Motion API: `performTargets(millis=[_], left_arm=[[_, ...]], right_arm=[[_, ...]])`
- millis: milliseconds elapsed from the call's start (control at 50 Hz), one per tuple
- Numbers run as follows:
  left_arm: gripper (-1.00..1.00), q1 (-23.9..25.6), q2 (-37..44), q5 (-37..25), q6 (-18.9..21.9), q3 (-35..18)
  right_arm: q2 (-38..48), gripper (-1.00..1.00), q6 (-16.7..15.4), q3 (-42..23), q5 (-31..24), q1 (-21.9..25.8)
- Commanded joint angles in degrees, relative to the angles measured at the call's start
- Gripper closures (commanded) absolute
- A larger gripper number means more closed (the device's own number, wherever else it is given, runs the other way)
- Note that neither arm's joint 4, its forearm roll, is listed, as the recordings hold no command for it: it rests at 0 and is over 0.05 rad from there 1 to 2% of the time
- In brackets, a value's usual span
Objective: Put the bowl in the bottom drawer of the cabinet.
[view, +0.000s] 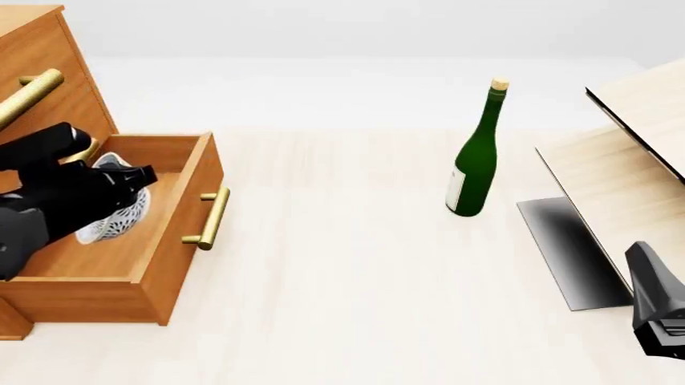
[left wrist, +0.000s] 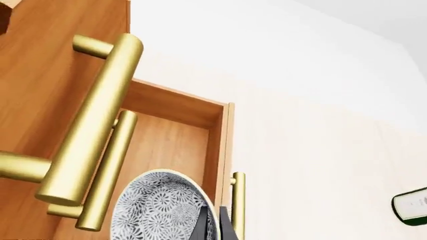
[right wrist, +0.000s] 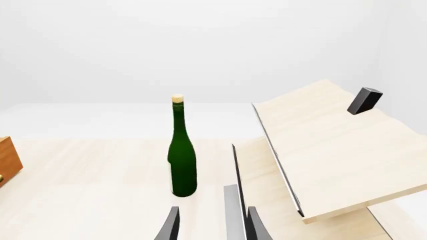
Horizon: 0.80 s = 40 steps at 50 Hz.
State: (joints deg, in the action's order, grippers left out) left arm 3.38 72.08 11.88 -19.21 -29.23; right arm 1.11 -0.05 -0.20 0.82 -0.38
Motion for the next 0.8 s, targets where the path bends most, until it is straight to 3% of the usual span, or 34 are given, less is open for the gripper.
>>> performTargets(millis=[20,540,580,660,720,760,800], left_arm=[[1.00,-0.93,1.06,1.03,-0.04,0.03],[1.00,-1.76,5.87,3.86,-0.19,-0.40],[1.00,-2.16,4.05,0.55,0.01,-1.83],[1.00,-2.64,6.34,4.24,0.24,-0.29],[1.00,-3.17,3.83,-0.60,0.59,-2.56],[1.00,-3.59,6.65,4.12,0.89,-0.53],[1.00,-3.75,6.81,4.23,0.96,-0.54]], right_arm=[[0.00,-1.00,0.00,0.00,0.00,0.00],[0.01,-1.00,0.00,0.00,0.00,-0.01],[-0.02,-1.00,0.01,0.00,-0.01,0.00],[0.01,-1.00,0.00,0.00,0.00,0.00],[0.00,-1.00,0.00,0.00,0.00,0.01],[-0.01,-1.00,0.00,0.00,0.00,0.00],[-0.01,-1.00,-0.01,0.00,0.00,0.00]])
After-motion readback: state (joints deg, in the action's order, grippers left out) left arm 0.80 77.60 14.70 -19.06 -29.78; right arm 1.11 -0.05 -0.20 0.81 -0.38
